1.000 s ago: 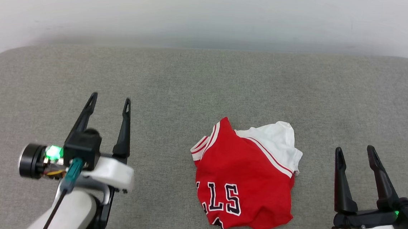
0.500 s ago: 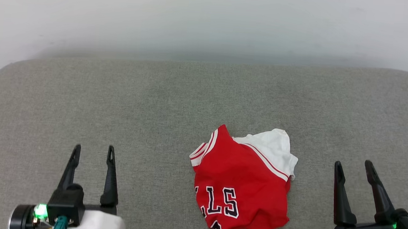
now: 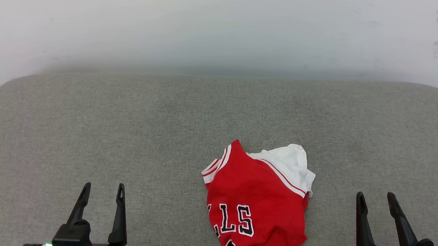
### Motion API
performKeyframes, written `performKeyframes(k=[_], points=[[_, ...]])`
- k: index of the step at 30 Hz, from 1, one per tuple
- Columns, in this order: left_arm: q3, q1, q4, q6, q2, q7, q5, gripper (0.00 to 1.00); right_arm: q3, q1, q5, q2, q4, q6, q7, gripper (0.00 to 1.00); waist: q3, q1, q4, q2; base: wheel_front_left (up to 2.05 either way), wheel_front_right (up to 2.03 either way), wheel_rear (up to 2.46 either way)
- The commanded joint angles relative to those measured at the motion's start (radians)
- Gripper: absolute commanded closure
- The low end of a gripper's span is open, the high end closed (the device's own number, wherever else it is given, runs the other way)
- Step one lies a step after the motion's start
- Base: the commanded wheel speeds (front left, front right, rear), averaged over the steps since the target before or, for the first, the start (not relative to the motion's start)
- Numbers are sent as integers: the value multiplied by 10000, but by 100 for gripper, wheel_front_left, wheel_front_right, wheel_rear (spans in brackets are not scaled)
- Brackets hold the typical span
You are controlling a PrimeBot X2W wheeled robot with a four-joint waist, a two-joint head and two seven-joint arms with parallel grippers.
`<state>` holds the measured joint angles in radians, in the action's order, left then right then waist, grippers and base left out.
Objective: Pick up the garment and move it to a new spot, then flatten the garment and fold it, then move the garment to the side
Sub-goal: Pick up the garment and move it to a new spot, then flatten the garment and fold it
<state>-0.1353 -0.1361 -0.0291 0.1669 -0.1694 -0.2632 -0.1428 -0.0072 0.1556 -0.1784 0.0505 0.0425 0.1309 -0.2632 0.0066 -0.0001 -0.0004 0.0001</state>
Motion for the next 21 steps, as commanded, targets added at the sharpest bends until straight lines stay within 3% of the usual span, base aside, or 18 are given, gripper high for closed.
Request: performKeyframes(k=[1, 5, 21], points=[[147, -119, 34, -167, 132, -23, 127, 0, 7, 152, -68, -5, -36, -3, -24, 0, -24, 1, 1, -1, 0, 0, 0], [432, -263, 181, -520, 372, -23, 306, 0, 36, 202, -136, -5, -57, -3, -22, 0, -79, 1, 16, -1, 0, 0, 0], [1107, -381, 423, -1221, 818, -23, 808, 0, 111, 110, -61, -4, 65, -3, -24, 0, -69, 1, 105, -1, 0, 0, 0]])
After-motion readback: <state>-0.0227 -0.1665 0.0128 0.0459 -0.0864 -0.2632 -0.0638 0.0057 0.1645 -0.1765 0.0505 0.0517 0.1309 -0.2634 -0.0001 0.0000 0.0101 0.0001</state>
